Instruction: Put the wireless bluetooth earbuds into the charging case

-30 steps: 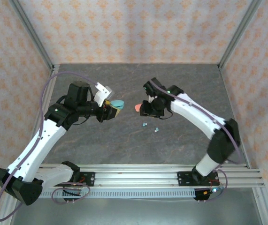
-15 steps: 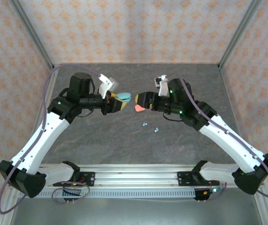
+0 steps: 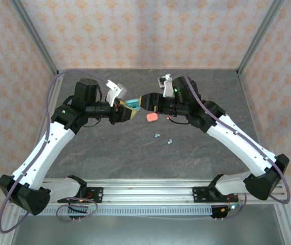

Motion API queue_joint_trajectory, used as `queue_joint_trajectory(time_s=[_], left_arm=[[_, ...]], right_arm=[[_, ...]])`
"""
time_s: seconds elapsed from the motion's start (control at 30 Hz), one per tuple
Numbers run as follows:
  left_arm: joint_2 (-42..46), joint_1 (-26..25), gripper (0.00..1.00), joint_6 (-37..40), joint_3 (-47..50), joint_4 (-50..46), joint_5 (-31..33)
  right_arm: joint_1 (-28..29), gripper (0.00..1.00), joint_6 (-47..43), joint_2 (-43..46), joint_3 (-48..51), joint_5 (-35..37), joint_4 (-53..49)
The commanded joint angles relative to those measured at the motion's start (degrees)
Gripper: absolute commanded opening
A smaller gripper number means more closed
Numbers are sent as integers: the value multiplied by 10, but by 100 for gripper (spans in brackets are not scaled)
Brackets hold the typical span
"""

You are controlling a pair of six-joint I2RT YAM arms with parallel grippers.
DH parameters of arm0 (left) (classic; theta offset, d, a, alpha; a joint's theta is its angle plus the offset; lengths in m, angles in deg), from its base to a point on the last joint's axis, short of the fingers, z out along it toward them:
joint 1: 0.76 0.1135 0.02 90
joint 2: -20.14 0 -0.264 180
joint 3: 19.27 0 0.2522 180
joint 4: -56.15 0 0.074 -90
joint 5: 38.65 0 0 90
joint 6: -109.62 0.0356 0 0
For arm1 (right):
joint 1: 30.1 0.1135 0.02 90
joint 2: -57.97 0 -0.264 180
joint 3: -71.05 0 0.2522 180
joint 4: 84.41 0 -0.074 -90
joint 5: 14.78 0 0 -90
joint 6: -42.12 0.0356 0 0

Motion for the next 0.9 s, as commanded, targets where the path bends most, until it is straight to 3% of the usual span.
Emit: queue_joint_trajectory(time_s=[0.0, 0.37, 0.87], left_arm=[[9, -5, 14, -9, -10, 27, -29], [-2, -5, 14, -11, -15, 45, -73], [-31, -1, 12, -39, -2, 68, -63]], right_arm=[[5, 56, 6, -9, -22, -11, 14], [4, 55, 37, -47, -47, 2, -25], [-18, 57, 67, -19, -35, -17, -35]])
